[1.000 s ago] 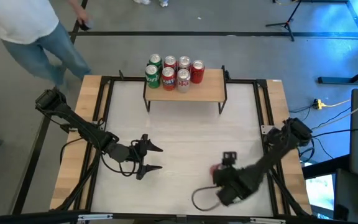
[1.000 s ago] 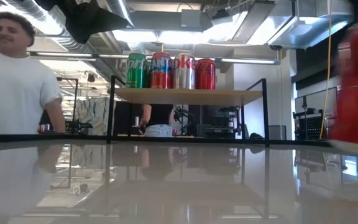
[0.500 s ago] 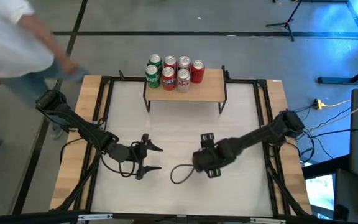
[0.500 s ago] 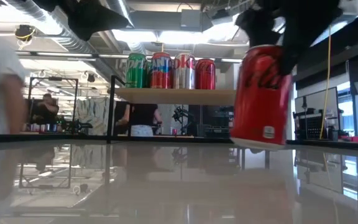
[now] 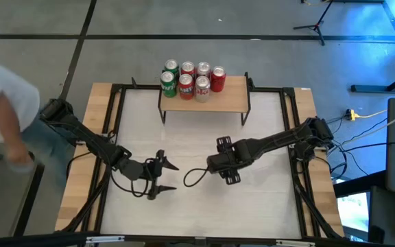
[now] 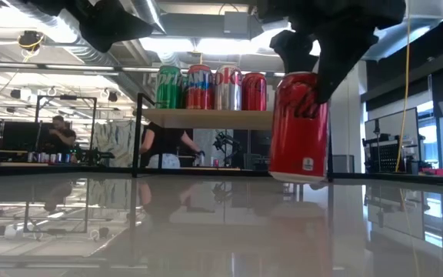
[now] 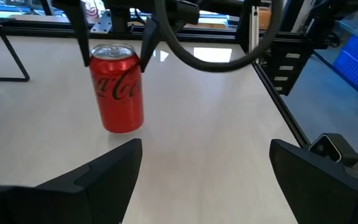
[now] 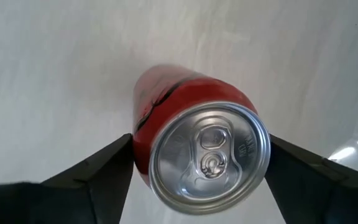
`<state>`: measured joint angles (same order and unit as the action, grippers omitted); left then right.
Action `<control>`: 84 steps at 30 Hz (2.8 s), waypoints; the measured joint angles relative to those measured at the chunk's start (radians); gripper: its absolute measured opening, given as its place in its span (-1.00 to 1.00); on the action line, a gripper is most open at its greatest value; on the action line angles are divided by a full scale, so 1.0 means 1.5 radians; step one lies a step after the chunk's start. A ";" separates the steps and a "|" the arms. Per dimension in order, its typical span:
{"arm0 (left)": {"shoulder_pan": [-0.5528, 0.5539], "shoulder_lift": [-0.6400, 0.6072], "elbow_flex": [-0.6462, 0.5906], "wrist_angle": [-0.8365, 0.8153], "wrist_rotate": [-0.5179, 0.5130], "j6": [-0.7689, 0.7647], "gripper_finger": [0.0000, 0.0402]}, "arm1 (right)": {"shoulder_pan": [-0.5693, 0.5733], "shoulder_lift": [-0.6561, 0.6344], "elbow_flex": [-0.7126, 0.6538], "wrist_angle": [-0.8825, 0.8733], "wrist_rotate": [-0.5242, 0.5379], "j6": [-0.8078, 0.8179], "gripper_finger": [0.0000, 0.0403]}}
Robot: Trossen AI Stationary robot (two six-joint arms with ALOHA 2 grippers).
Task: Place canned beverage on shelf
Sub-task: Put the red soda can on the shelf aligned with the other red soda can
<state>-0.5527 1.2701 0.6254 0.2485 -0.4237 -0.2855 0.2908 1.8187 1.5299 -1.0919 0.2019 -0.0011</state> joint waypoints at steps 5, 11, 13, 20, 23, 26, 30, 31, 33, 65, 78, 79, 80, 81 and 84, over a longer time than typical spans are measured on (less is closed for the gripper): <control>-0.014 0.000 0.000 -0.003 0.000 0.000 0.71 | 0.001 0.000 -0.002 0.006 -0.002 -0.005 0.65; -0.017 0.000 0.000 -0.003 0.000 0.000 0.71 | 0.001 -0.002 -0.012 0.018 0.002 -0.005 0.67; -0.017 0.000 0.000 -0.003 -0.001 0.000 0.71 | 0.001 -0.002 -0.012 0.020 0.005 -0.005 0.67; -0.015 0.000 0.000 -0.002 -0.002 0.000 0.71 | 0.004 -0.002 0.040 -0.046 -0.010 0.042 0.66; -0.013 0.000 0.000 -0.002 -0.003 0.000 0.71 | 0.009 -0.002 0.076 -0.091 -0.028 0.096 0.66; -0.013 0.000 0.000 -0.002 -0.003 0.000 0.71 | 0.030 -0.013 0.087 -0.121 -0.026 0.155 0.66; -0.014 0.000 0.000 -0.002 -0.002 -0.007 0.71 | 0.092 -0.050 0.066 -0.122 0.040 0.229 0.66; -0.014 0.000 0.000 -0.003 -0.002 -0.014 0.71 | 0.110 -0.063 0.056 -0.122 0.066 0.245 0.66; -0.014 0.000 0.000 -0.005 -0.002 -0.019 0.71 | 0.144 -0.095 0.029 -0.119 0.108 0.281 0.66; -0.011 0.000 0.000 -0.008 -0.008 -0.017 0.71 | 0.202 -0.204 -0.551 0.827 0.512 0.398 0.66; -0.011 0.000 0.000 -0.008 -0.008 -0.017 0.71 | 0.201 -0.132 -0.551 0.863 0.550 0.399 0.66; -0.011 0.000 0.000 -0.008 -0.008 -0.017 0.71 | 0.201 -0.128 -0.551 0.869 0.551 0.398 0.66; -0.011 0.000 0.000 -0.008 -0.008 -0.017 0.71 | 0.198 -0.124 -0.551 0.871 0.552 0.398 0.66; -0.011 0.000 0.000 -0.008 -0.009 -0.017 0.71 | 0.197 -0.121 -0.551 0.873 0.550 0.399 0.66; -0.011 0.000 0.000 -0.007 -0.009 -0.017 0.71 | 0.183 -0.112 -0.550 0.878 0.540 0.399 0.66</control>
<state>-0.5697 1.2701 0.6250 0.2377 -0.4365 -0.3111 0.5656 1.6508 0.7048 0.2252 1.0123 0.5968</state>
